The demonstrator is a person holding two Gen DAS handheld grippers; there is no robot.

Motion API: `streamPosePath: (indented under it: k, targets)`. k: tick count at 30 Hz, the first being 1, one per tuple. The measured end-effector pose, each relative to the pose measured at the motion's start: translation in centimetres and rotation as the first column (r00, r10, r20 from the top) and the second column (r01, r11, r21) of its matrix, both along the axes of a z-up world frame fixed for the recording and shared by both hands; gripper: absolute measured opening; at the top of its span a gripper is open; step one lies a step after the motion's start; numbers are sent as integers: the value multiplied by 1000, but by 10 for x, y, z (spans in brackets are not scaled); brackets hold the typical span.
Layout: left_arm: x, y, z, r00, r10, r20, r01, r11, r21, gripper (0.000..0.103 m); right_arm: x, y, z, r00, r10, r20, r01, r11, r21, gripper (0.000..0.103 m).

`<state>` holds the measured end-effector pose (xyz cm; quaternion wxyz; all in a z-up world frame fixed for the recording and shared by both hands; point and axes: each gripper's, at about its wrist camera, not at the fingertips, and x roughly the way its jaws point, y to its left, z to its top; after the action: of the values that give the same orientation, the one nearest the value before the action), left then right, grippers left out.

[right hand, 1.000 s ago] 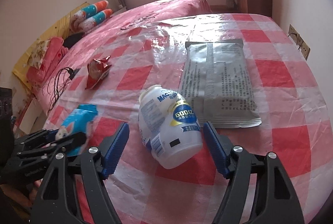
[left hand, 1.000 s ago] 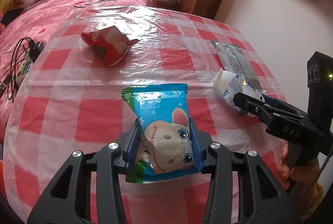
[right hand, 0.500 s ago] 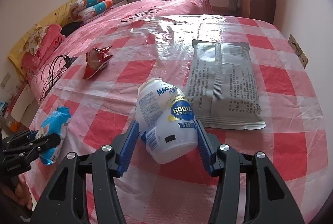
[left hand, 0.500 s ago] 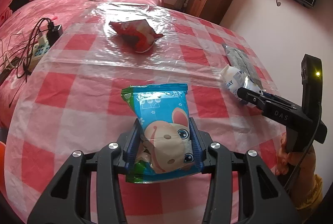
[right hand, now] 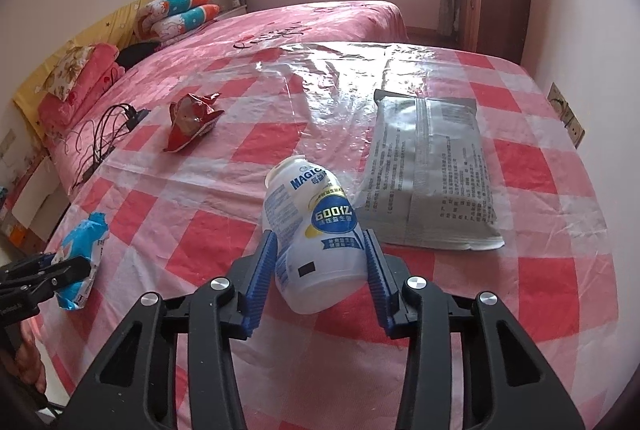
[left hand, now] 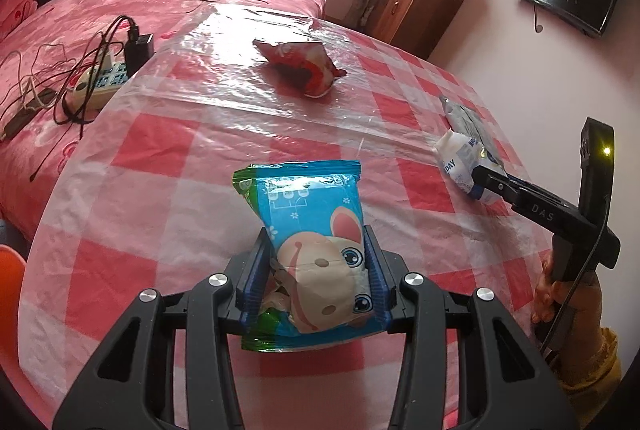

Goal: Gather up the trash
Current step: 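Carry the snack bag and bottle over the orange bucket and release both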

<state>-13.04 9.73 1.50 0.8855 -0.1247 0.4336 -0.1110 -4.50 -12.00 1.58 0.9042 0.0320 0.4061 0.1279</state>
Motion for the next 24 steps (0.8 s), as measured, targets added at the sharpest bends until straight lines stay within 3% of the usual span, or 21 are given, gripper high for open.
streamPosePath:
  k: [14, 24]
  targets:
    - [-14, 39, -1, 998, 63, 14, -63, 998, -28, 46, -14, 25, 10, 1000, 24, -8, -23, 995, 95, 44]
    - [-25, 77, 2, 989, 143, 29, -142, 990, -24, 46, -19, 56, 16, 993, 101, -59, -87, 975, 203, 44]
